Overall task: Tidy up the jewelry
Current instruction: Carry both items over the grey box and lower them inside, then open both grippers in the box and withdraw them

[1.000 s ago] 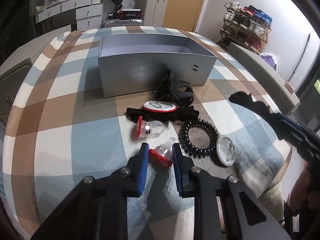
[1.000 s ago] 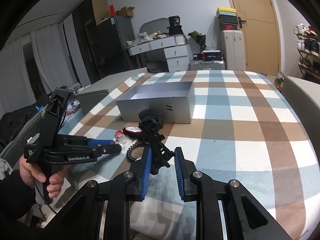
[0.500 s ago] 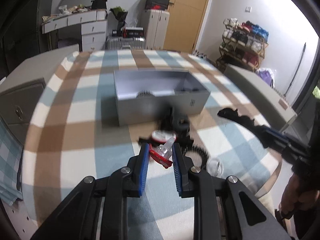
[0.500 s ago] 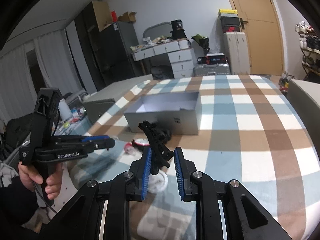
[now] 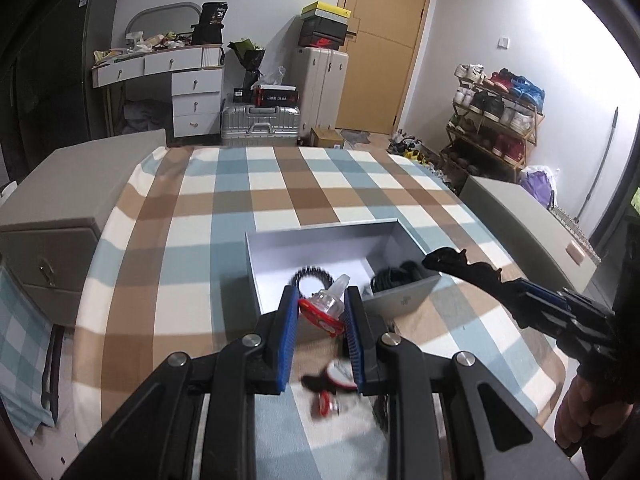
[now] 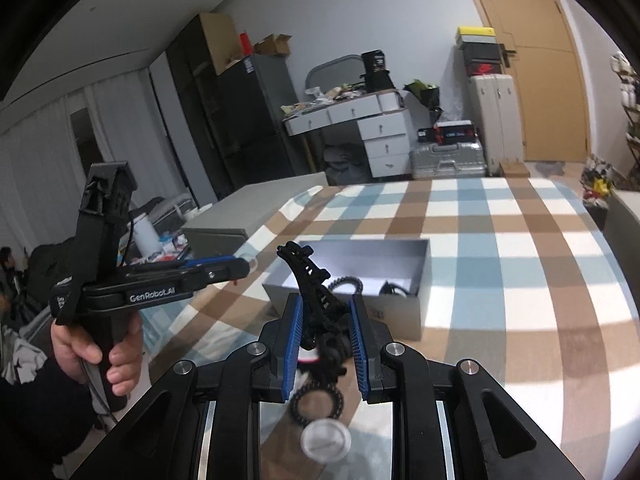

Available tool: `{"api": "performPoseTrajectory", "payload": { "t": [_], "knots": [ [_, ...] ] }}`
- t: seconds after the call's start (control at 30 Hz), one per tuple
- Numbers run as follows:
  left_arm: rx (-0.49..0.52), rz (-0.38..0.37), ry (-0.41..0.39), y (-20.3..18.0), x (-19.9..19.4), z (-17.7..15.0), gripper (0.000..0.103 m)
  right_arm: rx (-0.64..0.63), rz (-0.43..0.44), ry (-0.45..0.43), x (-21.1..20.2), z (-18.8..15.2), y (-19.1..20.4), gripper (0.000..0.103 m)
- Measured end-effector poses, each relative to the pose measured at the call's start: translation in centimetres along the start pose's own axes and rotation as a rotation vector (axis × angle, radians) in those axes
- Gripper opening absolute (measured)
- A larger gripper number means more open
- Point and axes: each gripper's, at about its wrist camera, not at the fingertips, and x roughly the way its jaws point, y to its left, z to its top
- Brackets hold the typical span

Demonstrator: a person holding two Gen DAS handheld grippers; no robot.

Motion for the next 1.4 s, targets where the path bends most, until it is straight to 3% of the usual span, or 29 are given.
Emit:
{"api": "performPoseTrajectory", "payload": {
  "t": [0.27,0.7,1.4],
  "knots": [
    [-0.015,-0.007,-0.003,0.3,1.5,1.6,0.018,0.029,0.031,0.029,3.1,2.1,-1.7,0.022],
    [-0.027,-0.044,0.069,0.6,5.0,2.3,0.018,0.059,0.076,0.153,8.1,2.6,-4.0,0.022],
    [-0.038,-0.042,0.105,1.6,7.5,2.8,0.021,0.084,0.086,0.179,11.1,2.5,-5.6,0.025]
  ]
}}
